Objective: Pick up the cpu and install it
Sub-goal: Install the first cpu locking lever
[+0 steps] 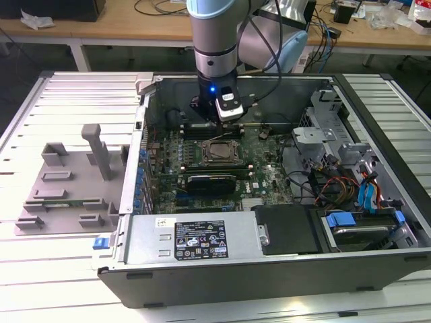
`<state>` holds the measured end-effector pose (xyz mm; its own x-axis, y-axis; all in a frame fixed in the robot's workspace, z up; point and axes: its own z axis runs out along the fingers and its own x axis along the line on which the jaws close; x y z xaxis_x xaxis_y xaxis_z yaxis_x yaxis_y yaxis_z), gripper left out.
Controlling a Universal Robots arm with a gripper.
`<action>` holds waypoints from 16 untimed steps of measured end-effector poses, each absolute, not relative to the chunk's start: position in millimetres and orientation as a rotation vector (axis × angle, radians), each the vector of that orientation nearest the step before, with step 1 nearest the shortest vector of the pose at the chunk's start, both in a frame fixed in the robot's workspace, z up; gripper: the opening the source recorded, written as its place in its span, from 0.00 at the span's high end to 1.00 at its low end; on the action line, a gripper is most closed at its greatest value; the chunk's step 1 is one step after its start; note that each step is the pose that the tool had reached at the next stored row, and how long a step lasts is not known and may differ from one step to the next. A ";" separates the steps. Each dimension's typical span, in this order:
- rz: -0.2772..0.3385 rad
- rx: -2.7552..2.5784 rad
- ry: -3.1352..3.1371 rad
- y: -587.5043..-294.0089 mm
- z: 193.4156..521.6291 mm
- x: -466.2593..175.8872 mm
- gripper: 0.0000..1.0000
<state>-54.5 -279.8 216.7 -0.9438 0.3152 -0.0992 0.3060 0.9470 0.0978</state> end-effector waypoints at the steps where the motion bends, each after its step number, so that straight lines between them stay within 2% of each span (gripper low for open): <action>1: 0.123 0.478 2.986 -280.3 215.5 -54.5 0.89; 16: 0.115 0.475 2.975 -281.8 204.6 -54.5 0.89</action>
<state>-54.5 -281.8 204.6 -0.9425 0.3144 -0.1129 0.3048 0.9477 0.0949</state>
